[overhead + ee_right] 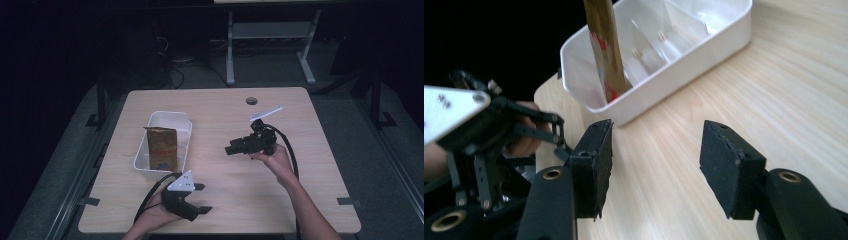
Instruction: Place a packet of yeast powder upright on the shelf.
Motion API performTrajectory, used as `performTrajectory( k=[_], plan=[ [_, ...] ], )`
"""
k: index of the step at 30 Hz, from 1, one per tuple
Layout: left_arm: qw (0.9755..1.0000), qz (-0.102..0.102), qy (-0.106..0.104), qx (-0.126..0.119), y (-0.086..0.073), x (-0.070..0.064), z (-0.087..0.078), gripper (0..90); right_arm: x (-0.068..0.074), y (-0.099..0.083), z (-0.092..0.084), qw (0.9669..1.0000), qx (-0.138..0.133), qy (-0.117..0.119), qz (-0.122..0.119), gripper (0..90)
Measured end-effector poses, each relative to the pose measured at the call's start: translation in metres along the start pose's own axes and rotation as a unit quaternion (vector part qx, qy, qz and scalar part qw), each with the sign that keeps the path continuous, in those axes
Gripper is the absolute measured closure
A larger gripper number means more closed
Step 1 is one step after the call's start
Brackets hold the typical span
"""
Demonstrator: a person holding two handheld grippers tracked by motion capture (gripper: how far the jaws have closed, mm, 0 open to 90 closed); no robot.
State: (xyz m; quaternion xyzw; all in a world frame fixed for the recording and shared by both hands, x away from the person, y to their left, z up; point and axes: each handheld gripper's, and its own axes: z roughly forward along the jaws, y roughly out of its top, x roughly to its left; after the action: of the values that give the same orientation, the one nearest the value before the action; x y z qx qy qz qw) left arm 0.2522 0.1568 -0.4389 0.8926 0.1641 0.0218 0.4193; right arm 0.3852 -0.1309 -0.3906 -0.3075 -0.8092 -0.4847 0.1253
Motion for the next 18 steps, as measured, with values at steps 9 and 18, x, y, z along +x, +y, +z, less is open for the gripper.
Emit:
performTrajectory(
  k=[9, 18],
  plan=[
    [1.0000, -0.002, 0.001, 0.000, 0.000, 0.000, 0.000, 25.7, -0.001, -0.021, -0.017, 0.9999, 0.001, -0.014, 0.004, 45.6],
    [1.0000, 0.001, 0.000, 0.002, 0.000, 0.001, 0.001, 25.7, 0.002, -0.045, -0.032, 0.9997, -0.003, -0.023, 0.009, 44.4]
  ],
)
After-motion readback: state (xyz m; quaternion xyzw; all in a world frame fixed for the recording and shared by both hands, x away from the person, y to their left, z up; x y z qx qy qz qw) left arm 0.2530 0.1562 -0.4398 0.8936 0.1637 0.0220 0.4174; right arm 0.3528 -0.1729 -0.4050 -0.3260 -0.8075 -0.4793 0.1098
